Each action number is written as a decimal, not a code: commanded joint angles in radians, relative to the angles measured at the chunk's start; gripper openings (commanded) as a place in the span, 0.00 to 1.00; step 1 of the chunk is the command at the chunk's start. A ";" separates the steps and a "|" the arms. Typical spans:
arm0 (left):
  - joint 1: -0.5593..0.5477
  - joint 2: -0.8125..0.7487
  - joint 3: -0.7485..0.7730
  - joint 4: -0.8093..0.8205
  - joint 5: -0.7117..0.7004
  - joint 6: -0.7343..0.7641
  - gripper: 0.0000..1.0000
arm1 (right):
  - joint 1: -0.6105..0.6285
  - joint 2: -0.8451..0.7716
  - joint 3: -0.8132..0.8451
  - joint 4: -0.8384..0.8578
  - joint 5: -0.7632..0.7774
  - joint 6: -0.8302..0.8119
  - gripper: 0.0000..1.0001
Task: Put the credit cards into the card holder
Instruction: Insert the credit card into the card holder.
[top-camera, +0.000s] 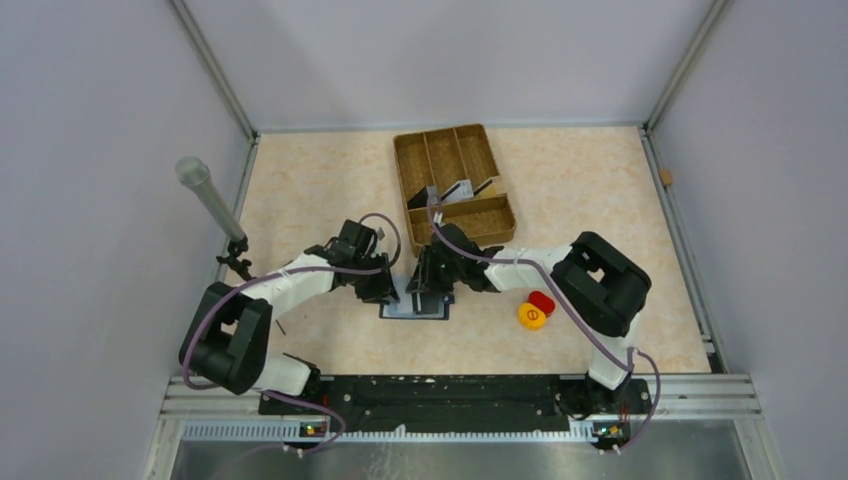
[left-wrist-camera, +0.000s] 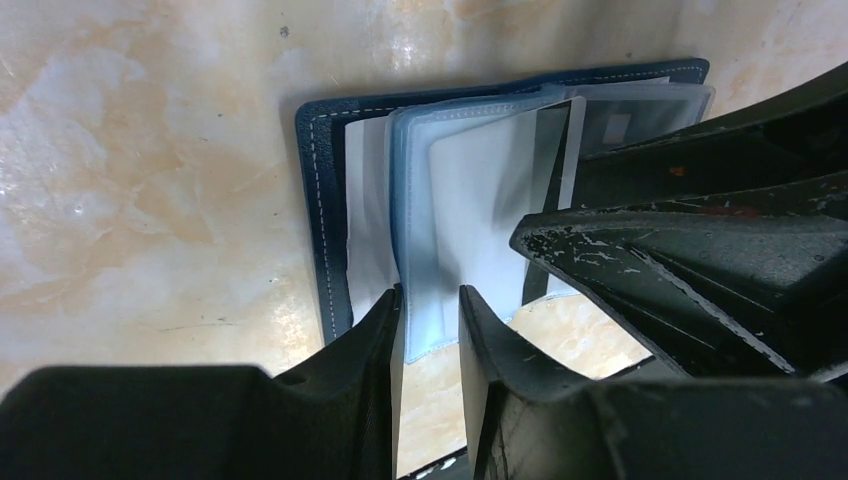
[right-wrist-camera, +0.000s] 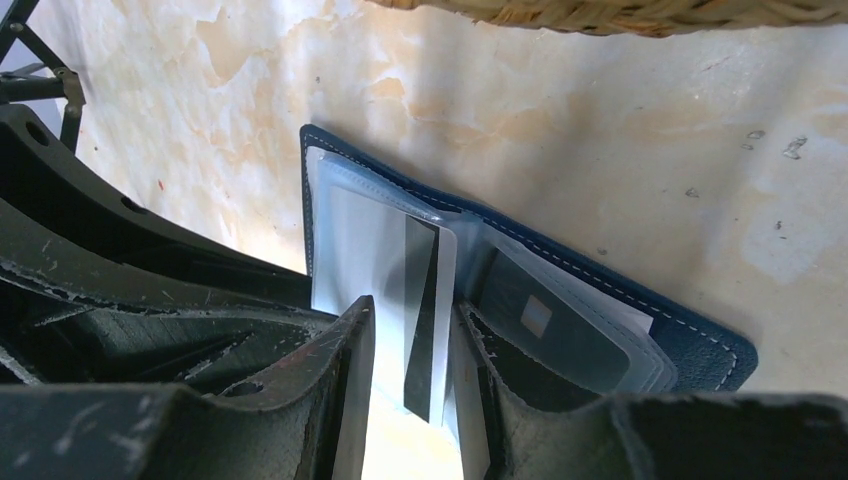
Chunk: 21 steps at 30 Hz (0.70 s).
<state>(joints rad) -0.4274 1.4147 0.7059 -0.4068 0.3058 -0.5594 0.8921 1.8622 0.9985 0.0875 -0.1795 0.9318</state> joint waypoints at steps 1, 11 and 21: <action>-0.006 -0.051 -0.021 0.086 0.036 -0.034 0.29 | 0.033 0.015 0.039 -0.011 0.032 0.009 0.33; -0.006 -0.119 -0.042 0.058 -0.026 -0.059 0.35 | 0.054 -0.085 0.025 -0.156 0.217 -0.041 0.41; -0.005 -0.161 -0.067 0.054 -0.048 -0.069 0.44 | 0.091 -0.155 0.012 -0.238 0.283 -0.062 0.52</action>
<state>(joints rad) -0.4274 1.2888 0.6510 -0.3748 0.2634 -0.6117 0.9565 1.7649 1.0031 -0.1005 0.0463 0.8902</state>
